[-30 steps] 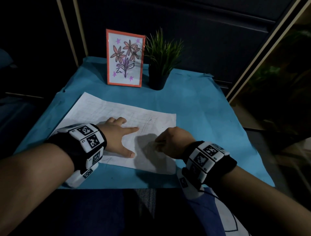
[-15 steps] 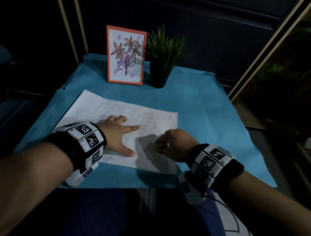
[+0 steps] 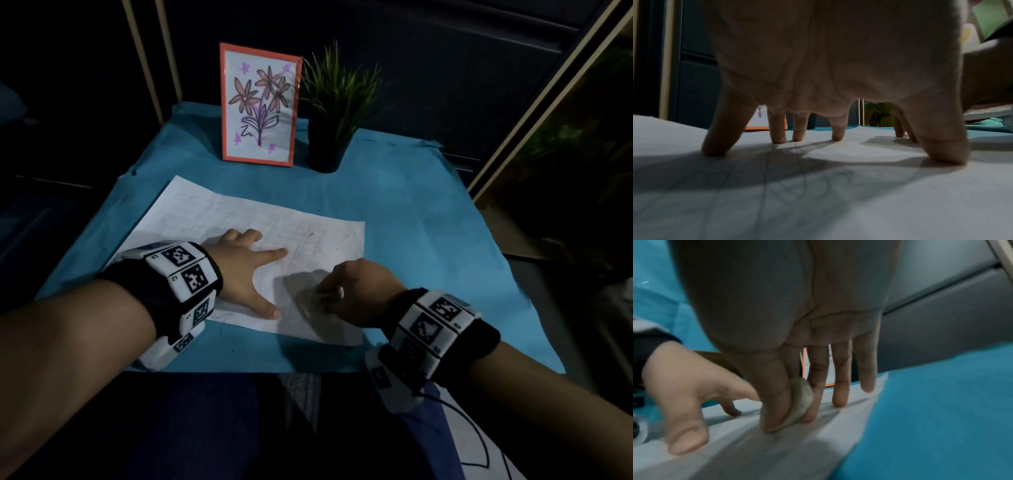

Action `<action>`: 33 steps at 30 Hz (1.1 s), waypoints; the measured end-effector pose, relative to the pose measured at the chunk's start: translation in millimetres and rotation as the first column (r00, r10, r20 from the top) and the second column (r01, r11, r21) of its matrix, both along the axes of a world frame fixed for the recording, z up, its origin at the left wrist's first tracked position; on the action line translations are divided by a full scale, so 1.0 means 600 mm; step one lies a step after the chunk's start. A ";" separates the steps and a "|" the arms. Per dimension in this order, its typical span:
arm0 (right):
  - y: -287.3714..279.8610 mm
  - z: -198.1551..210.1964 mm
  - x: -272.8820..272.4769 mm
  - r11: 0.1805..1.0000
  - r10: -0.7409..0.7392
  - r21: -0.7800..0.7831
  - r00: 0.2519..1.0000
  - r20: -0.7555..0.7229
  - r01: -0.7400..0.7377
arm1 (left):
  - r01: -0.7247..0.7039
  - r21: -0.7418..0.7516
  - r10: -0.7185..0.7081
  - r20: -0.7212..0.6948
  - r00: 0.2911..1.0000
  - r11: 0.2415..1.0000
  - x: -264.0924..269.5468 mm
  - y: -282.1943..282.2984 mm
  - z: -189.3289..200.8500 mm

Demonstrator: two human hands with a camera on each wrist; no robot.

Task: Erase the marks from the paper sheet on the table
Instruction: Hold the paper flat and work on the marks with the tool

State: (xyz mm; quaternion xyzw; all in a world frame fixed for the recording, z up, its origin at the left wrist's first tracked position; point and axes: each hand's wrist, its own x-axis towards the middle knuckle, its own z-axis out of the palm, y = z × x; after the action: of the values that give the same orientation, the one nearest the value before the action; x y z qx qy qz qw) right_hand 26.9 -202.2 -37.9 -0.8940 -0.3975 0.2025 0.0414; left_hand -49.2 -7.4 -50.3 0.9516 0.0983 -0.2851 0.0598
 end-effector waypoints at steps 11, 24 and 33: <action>0.002 0.014 -0.011 1.000 -0.006 -0.021 1.000 -0.009 0.006 | -0.010 -0.003 0.010 0.003 1.000 1.000 -0.001 -0.001 -0.002; -0.002 0.011 -0.005 0.996 -0.087 0.006 0.996 0.001 0.087 | -0.002 0.007 0.002 0.009 1.000 1.000 -0.002 -0.004 0.001; -0.007 0.007 -0.002 0.997 -0.071 0.019 0.997 0.019 0.071 | 0.002 0.010 -0.002 -0.001 1.000 1.000 -0.003 -0.006 0.005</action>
State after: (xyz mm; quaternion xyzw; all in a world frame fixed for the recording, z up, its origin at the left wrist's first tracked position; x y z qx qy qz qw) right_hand 25.4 -206.7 -33.6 -0.9092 -0.3676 0.1883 0.0528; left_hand -50.8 -11.3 -47.3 0.9519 0.0988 -0.2850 0.0548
